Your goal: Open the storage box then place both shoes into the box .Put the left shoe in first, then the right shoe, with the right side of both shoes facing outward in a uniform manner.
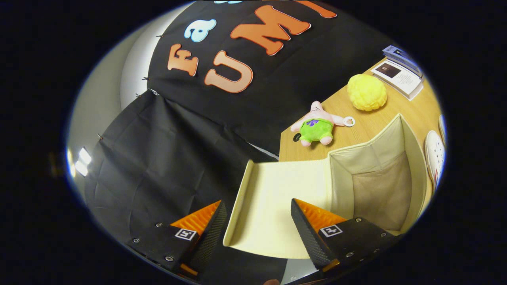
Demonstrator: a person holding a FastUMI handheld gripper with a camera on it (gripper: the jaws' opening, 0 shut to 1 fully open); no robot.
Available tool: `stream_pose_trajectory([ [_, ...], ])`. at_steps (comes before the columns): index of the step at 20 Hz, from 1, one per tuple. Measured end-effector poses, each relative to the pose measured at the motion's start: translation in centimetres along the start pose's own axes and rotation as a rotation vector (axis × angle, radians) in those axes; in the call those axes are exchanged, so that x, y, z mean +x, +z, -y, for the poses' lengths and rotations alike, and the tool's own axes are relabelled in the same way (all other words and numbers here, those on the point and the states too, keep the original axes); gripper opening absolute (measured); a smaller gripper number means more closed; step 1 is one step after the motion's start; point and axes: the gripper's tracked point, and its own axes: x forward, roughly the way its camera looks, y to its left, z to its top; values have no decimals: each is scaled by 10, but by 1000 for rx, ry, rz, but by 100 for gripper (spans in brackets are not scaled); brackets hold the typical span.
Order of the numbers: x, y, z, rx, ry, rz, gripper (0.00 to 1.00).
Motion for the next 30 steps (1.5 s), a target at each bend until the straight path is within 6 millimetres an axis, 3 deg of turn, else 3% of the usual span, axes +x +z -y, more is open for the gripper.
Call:
stream_pose_trajectory([
  [3, -10, 19, 19, -21, -37, 35, 97],
  [6, -34, 47, 50, -87, -107, 105, 98],
  [11, -95, 90, 123, -181, -253, 204, 98],
  [17, -172, 128, 233, -233, -512, 336, 98],
  [20, -192, 121, 276, -248, -604, 333, 98],
  [24, -205, 90, 328, -316, -697, 251, 97],
  [30, -187, 52, 372, -346, -699, 150, 75],
])
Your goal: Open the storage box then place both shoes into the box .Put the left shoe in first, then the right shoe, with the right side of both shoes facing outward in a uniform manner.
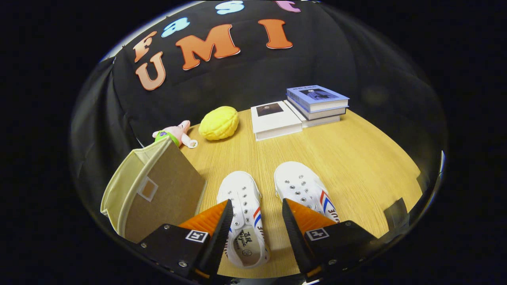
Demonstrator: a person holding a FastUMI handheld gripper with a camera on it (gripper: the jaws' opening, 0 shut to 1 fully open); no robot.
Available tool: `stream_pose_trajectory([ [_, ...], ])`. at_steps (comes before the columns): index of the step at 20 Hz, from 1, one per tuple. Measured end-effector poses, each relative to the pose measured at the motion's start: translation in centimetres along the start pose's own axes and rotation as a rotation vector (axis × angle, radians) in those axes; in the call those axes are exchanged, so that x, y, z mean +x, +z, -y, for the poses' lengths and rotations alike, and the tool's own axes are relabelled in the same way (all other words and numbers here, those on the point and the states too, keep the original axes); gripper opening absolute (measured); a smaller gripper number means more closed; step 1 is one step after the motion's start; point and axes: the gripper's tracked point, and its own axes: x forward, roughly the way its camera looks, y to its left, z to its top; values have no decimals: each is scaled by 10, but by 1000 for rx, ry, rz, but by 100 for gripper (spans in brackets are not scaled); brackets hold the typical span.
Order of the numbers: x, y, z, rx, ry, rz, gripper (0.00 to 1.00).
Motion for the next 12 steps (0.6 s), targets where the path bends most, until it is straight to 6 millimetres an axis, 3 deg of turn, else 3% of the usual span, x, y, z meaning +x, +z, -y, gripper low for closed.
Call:
stream_pose_trajectory([
  [3, 19, -22, 2, -11, 8, -49, 59],
  [5, 26, -37, -1, 7, 28, -87, 54],
  [9, 32, -51, 3, 13, 5, -130, 52],
  [12, 33, -50, 0, 1, 5, -130, 48],
])
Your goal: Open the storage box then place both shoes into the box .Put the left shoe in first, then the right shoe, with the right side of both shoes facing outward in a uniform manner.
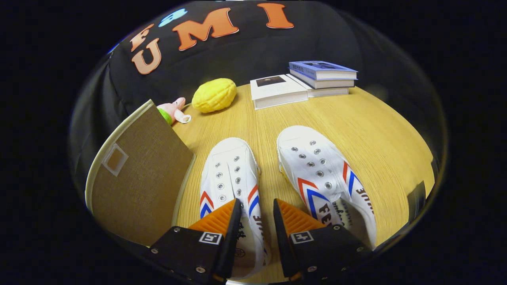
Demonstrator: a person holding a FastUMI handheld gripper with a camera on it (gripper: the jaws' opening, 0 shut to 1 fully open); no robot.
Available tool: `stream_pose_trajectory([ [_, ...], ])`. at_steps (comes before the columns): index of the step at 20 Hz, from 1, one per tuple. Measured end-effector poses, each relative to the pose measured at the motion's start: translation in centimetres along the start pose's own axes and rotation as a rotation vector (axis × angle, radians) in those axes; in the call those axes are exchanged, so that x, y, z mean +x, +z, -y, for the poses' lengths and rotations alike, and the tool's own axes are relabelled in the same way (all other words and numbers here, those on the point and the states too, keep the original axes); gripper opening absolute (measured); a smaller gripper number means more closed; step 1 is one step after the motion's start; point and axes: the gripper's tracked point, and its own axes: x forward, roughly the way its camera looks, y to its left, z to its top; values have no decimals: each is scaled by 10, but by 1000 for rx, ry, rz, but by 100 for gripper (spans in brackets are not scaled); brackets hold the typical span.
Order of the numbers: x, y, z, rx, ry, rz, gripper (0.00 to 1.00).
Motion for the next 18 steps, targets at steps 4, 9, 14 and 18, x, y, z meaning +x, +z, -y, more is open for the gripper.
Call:
stream_pose_trajectory([
  [4, -1, 5, -8, -26, 19, 32, 15],
  [9, -12, 13, -11, 93, 25, 28, 0],
  [14, -51, 68, -24, 76, 8, 124, 0],
  [18, -87, 126, -47, 68, 12, 217, 0],
])
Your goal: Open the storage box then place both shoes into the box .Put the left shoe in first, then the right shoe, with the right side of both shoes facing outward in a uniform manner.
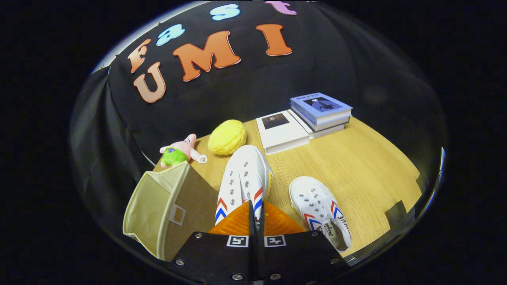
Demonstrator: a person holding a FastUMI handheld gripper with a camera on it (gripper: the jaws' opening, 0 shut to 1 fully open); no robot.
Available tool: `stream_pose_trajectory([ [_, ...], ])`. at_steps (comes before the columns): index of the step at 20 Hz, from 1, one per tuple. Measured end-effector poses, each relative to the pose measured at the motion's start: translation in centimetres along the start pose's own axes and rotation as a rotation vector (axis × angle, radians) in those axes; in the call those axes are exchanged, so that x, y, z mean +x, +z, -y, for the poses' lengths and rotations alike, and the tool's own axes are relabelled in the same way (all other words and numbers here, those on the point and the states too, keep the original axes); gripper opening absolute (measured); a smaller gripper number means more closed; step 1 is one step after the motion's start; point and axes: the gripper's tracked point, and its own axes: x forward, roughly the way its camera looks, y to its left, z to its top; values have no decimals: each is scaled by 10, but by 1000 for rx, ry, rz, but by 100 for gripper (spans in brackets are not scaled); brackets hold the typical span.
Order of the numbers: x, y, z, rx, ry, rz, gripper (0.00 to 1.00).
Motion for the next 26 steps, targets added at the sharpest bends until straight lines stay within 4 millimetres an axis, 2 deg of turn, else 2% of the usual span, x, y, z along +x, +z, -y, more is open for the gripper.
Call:
stream_pose_trajectory([
  [2, -9, 27, -26, 6, 29, 45, 0],
  [4, -14, 44, -56, 4, 67, 71, 0],
  [6, -17, 52, -89, -9, 114, 79, 0],
  [10, -12, 44, -150, -52, 211, 58, 0],
  [13, -2, 22, -184, -91, 270, 24, 0],
  [17, 13, -18, -205, -129, 304, -40, 0],
  [20, 16, -41, -210, -151, 310, -67, 0],
  [26, 6, -64, -205, -162, 315, -100, 0],
])
